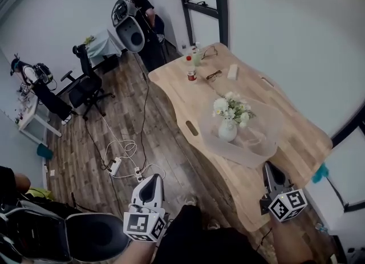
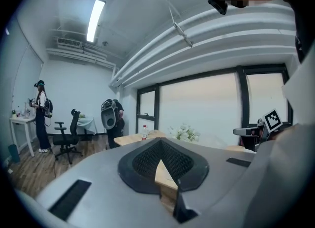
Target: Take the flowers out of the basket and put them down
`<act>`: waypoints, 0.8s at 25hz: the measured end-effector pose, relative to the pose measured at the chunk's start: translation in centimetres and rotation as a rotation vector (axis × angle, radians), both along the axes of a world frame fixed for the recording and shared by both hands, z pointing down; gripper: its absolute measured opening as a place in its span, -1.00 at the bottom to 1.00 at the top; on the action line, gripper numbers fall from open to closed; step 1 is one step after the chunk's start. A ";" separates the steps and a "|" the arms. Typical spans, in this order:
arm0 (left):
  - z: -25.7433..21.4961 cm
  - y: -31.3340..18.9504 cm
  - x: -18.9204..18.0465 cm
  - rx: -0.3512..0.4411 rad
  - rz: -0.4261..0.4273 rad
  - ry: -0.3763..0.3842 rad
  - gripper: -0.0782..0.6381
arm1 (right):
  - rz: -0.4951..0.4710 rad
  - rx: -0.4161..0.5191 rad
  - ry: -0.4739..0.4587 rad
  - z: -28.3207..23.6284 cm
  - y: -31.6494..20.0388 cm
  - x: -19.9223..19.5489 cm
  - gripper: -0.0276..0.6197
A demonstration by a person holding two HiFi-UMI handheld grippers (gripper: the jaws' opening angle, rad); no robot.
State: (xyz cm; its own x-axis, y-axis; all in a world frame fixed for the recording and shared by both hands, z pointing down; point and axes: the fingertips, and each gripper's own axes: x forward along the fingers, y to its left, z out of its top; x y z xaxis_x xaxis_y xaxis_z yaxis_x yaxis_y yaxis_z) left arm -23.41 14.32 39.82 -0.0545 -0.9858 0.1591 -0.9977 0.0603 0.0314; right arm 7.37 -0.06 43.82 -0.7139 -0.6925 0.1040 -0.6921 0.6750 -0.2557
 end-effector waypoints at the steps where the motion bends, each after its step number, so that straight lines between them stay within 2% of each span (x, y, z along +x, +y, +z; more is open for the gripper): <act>1: -0.2 -0.9 0.1 0.006 0.021 -0.004 -0.77 | 0.009 -0.001 0.002 0.0 -0.5 0.0 -0.85; 7: -1.2 -7.9 0.4 0.055 0.145 -0.010 -0.77 | 0.167 -0.004 -0.012 -0.5 -4.2 2.8 -0.85; 14: -0.3 -18.3 0.6 0.058 0.297 0.011 -0.77 | 0.334 -0.018 0.039 0.2 -7.3 5.0 -0.85; 17: 0.2 -22.0 0.9 0.045 0.378 0.017 -0.77 | 0.405 -0.027 0.057 0.2 -8.1 5.1 -0.85; 20: 0.2 -25.2 0.6 0.042 0.445 0.020 -0.77 | 0.437 -0.007 0.088 -0.4 -9.4 3.8 -0.85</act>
State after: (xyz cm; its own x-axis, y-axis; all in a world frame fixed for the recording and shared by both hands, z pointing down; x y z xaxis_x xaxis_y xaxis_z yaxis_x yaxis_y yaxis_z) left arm -22.81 -10.84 39.99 0.3789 -0.9182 0.1152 -0.9254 -0.3764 0.0439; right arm 11.15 -9.42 43.39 -0.3424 -0.9264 0.1565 -0.9313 0.3127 -0.1868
